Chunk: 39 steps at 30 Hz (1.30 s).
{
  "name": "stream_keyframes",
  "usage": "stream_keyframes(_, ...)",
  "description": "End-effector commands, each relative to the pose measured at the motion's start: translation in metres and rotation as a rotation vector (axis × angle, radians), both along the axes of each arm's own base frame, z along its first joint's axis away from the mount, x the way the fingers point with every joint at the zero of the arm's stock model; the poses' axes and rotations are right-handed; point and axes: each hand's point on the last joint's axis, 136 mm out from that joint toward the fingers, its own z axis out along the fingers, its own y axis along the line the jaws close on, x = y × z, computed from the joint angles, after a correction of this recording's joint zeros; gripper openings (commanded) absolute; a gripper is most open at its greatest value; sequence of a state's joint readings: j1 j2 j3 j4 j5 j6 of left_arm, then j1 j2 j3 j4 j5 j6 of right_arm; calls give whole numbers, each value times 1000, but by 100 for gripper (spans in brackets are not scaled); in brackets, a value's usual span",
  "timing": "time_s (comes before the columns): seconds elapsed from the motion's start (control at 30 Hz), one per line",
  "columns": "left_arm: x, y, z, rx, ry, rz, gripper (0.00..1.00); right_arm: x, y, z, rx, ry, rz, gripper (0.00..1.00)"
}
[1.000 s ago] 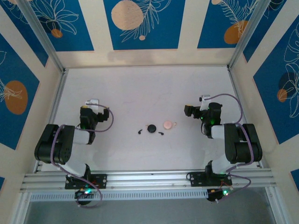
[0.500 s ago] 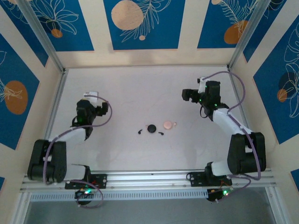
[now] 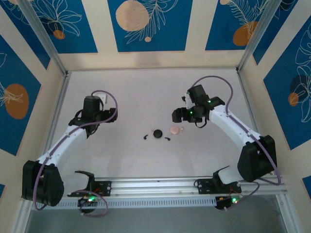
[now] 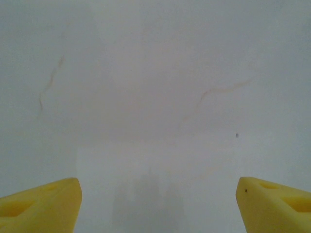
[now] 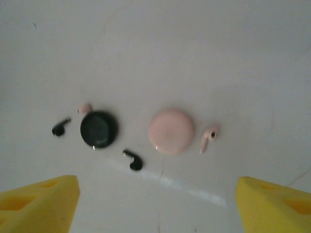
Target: Insert wireless bluetooth earbuds into charging case
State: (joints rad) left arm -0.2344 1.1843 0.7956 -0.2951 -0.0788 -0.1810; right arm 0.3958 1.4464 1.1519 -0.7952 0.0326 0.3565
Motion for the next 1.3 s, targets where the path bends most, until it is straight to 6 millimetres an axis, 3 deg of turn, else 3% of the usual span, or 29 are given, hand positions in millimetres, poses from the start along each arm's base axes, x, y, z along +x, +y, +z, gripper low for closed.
stream_keyframes(0.0,-28,6,-18,-30,102,65,82,-24,7,-10,16,207,-58,75)
stream_keyframes(0.13,-36,9,-25,-40,103,83,82,-21,19,-24,-20,239,-26,70)
stream_keyframes(0.47,-40,5,-36,-48,140,68,82,1,21,-57,-174,248,122,70)
stream_keyframes(0.87,-37,2,-35,-59,140,58,82,14,31,-91,-205,292,195,69)
stream_keyframes(1.27,-37,2,-36,-54,143,60,82,8,30,-112,-293,339,233,64)
